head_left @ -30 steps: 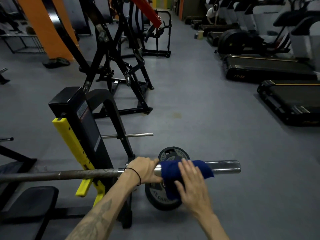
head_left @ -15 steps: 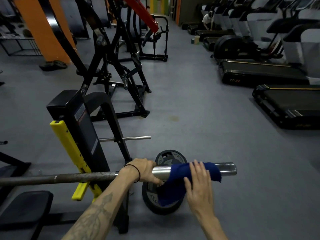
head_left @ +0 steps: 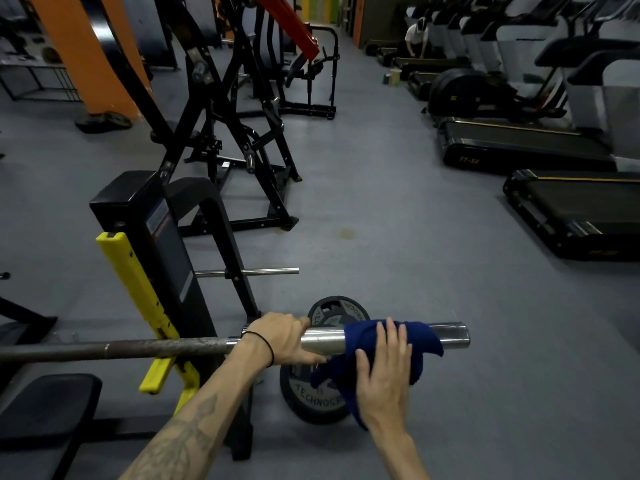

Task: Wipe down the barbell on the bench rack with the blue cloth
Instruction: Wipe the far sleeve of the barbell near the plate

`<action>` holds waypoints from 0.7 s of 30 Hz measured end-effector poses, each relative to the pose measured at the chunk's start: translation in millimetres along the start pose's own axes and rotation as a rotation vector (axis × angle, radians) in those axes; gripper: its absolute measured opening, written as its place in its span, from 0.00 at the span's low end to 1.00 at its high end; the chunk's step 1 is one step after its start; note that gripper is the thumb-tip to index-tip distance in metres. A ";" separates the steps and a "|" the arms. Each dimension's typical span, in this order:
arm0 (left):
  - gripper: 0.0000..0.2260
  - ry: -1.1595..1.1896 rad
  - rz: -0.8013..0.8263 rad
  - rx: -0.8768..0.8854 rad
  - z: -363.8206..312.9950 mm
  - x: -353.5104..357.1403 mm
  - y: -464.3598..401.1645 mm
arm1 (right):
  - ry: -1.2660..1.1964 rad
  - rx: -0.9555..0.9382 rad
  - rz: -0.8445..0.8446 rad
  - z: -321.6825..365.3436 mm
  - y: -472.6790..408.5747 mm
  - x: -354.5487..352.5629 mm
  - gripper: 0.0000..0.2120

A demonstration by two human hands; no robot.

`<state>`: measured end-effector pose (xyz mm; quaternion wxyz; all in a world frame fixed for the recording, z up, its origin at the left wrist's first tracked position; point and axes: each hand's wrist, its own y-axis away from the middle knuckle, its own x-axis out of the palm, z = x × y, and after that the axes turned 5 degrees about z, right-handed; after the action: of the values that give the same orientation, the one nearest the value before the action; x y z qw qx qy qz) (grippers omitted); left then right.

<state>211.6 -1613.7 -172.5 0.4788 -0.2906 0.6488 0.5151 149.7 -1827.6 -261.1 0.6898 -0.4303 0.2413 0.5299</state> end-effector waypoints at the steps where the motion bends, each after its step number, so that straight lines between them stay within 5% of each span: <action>1: 0.36 -0.007 -0.007 -0.002 -0.6 0.4 0.1 | -0.039 0.021 0.007 18.3 3.9 8.3 0.33; 7: 0.37 -0.053 -0.127 0.058 4.1 12.3 -4.0 | 0.155 -0.425 0.169 10.8 8.1 11.3 0.31; 12: 0.31 -0.068 -0.377 0.073 2.8 34.4 4.4 | 0.132 -0.152 0.096 -33.1 -11.3 -16.1 0.30; 16: 0.27 -0.125 -0.614 0.070 -4.7 58.8 6.7 | 0.005 0.033 0.047 17.9 -1.1 7.3 0.36; 21: 0.25 -0.106 -0.681 0.078 -4.7 64.1 9.4 | 0.201 -0.402 0.206 7.7 6.3 7.2 0.33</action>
<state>178.0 -1607.8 -227.9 0.6670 -0.4448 0.5080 0.3149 145.1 -1816.8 -265.0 0.5052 -0.5825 0.2412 0.5893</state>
